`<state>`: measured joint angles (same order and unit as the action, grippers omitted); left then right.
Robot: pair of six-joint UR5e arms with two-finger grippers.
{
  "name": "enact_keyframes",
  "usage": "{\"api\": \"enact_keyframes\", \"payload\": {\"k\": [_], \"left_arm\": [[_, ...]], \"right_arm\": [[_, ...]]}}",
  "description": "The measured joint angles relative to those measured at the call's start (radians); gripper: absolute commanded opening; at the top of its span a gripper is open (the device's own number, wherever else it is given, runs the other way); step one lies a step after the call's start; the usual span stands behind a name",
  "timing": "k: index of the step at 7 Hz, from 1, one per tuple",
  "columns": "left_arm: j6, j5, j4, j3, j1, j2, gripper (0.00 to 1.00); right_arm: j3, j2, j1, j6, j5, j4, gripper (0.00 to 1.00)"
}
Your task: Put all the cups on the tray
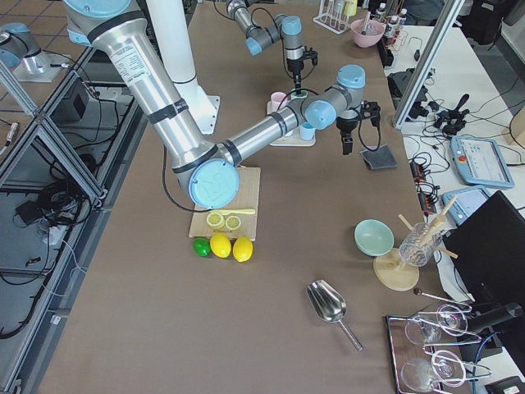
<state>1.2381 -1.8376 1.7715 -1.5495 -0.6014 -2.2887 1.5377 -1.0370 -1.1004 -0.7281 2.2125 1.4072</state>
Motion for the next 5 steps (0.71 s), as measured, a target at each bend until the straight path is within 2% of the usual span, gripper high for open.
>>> {"api": "enact_keyframes", "payload": {"k": [3, 5], "left_arm": [[-0.002, 0.037, 0.056, 0.006, 0.006, 0.005, 0.97], [-0.014, 0.039, 0.056, -0.038, -0.029, 0.021, 0.98]], "right_arm": [[0.003, -0.015, -0.077, 0.060, 0.001, 0.116, 1.00], [0.008, -0.052, -0.141, 0.200, 0.007, 0.195, 1.00]]}}
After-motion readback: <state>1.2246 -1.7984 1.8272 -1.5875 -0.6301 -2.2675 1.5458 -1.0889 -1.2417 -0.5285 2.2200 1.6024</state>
